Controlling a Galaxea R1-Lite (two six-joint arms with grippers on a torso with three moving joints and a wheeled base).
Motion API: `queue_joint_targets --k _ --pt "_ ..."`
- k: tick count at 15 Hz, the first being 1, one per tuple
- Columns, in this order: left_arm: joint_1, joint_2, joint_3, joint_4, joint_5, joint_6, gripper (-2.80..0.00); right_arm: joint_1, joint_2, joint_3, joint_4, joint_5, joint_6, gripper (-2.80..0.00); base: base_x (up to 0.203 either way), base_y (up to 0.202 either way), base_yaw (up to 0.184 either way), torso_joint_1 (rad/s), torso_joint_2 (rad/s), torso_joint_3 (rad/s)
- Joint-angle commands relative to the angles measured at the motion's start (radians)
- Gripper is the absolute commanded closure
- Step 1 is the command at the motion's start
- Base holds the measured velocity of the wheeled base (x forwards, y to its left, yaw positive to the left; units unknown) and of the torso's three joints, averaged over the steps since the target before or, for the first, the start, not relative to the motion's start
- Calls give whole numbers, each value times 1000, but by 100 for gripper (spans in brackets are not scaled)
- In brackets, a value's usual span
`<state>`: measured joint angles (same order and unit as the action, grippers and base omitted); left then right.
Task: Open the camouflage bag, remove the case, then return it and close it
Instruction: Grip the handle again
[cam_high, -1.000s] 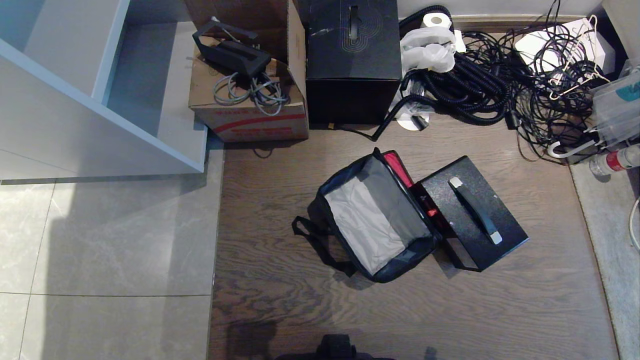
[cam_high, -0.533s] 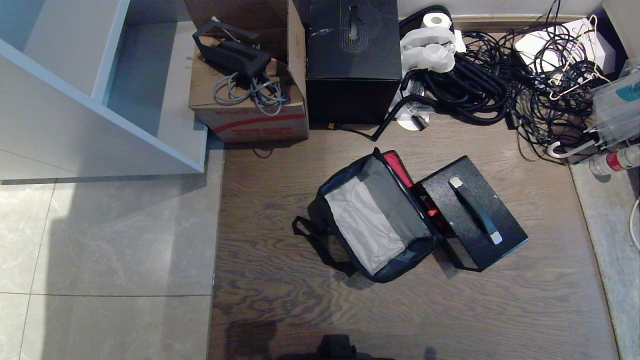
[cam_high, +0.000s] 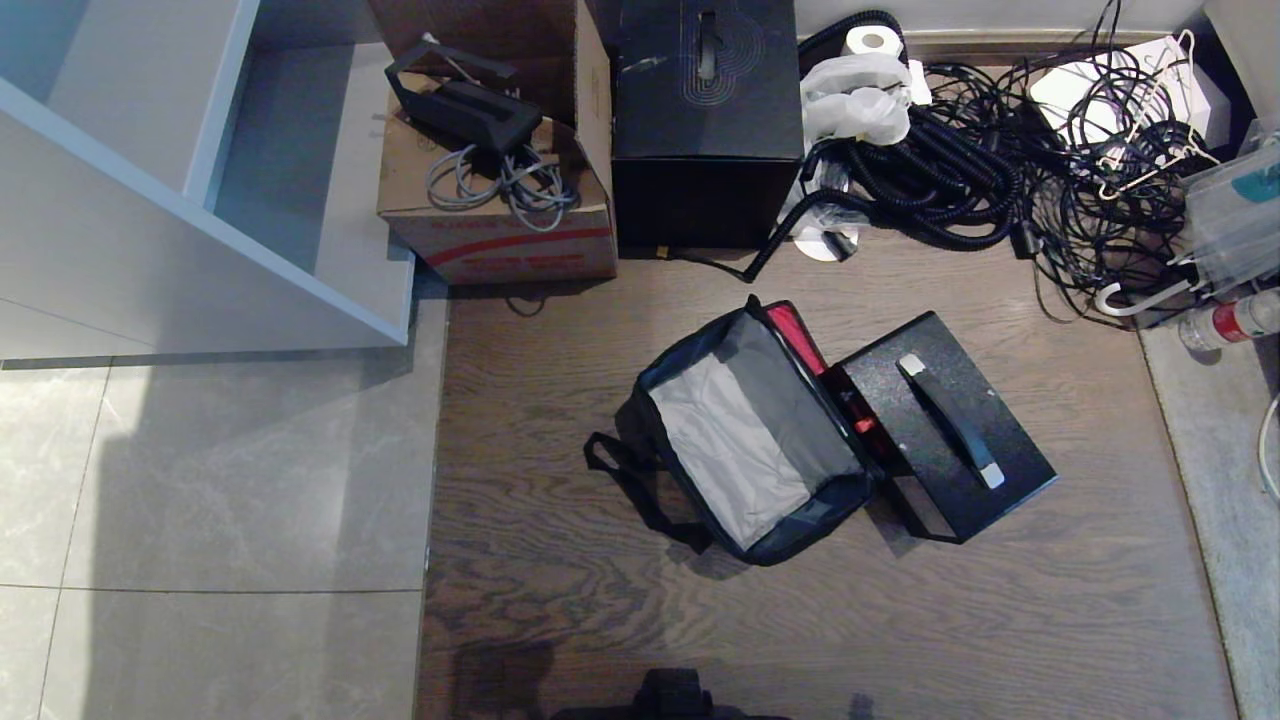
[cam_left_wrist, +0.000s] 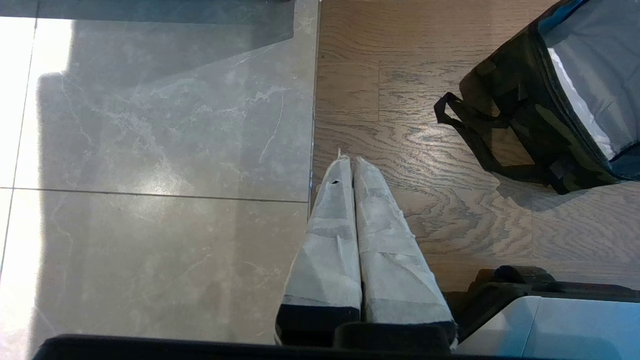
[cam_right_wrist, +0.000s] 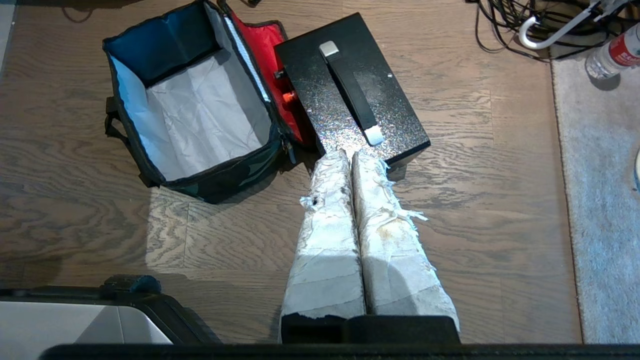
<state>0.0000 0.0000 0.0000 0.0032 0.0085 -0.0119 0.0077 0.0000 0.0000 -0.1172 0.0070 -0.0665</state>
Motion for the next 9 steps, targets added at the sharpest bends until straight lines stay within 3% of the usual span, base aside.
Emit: queue_joint_targets --k 1,9 --pt "0 0 0 0 1 0 0 0 2 40 -1 1 -1 0 0 0 0 0 0 0" --pt "0 0 0 0 1 0 0 0 2 40 -1 1 -1 0 0 0 0 0 0 0"
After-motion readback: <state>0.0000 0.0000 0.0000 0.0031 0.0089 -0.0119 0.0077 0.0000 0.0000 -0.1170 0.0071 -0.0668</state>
